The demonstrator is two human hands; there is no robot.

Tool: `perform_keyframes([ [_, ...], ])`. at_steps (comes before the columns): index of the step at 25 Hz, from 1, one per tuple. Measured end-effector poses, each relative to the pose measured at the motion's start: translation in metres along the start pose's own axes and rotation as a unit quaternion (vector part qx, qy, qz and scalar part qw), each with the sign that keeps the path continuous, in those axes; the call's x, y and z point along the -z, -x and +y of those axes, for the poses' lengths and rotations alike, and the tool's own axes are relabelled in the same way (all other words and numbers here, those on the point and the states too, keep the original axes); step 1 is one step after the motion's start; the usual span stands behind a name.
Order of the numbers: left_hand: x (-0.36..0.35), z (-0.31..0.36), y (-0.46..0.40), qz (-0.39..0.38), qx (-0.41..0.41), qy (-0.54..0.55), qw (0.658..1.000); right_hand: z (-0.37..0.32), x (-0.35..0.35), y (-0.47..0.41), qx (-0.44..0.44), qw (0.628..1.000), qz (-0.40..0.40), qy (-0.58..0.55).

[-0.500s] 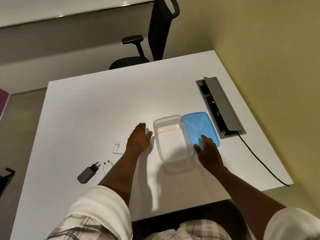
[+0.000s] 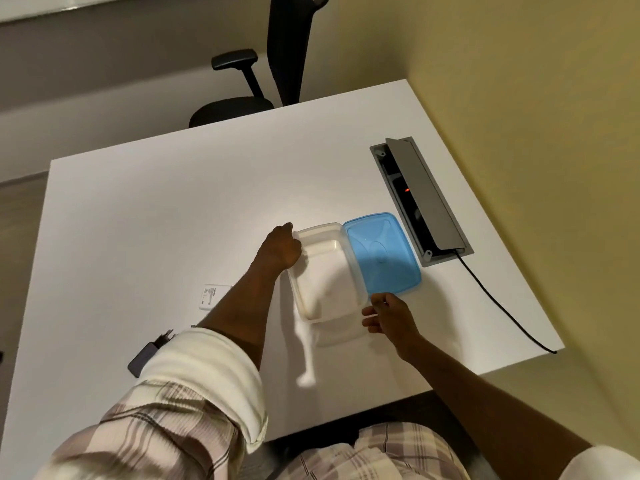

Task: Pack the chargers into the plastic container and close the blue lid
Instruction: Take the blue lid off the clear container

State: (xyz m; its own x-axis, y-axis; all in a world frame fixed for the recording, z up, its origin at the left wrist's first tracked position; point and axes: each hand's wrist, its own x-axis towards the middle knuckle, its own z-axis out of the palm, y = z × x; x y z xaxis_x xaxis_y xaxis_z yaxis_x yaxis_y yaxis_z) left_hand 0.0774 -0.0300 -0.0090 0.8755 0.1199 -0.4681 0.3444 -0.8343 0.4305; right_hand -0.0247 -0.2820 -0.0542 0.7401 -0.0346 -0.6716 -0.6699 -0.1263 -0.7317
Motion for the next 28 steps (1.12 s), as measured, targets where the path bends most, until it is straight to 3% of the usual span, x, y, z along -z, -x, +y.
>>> perform_keyframes([
  [8,0.001,-0.019,0.000,0.015,0.054,0.027,0.998,-0.003,-0.009,0.001,0.032,0.999,0.011,0.016],
  [16,-0.002,-0.059,0.053,0.019,0.111,0.045,0.993,-0.004,-0.027,0.002,0.071,0.995,0.007,0.065],
  [20,-0.009,-0.084,0.080,0.019,0.170,0.120,0.978,-0.015,-0.036,-0.005,0.077,0.994,0.017,0.073],
  [28,-0.037,-0.118,0.130,-0.033,0.180,0.291,0.939,-0.053,-0.045,-0.020,0.139,0.981,-0.016,0.134],
])
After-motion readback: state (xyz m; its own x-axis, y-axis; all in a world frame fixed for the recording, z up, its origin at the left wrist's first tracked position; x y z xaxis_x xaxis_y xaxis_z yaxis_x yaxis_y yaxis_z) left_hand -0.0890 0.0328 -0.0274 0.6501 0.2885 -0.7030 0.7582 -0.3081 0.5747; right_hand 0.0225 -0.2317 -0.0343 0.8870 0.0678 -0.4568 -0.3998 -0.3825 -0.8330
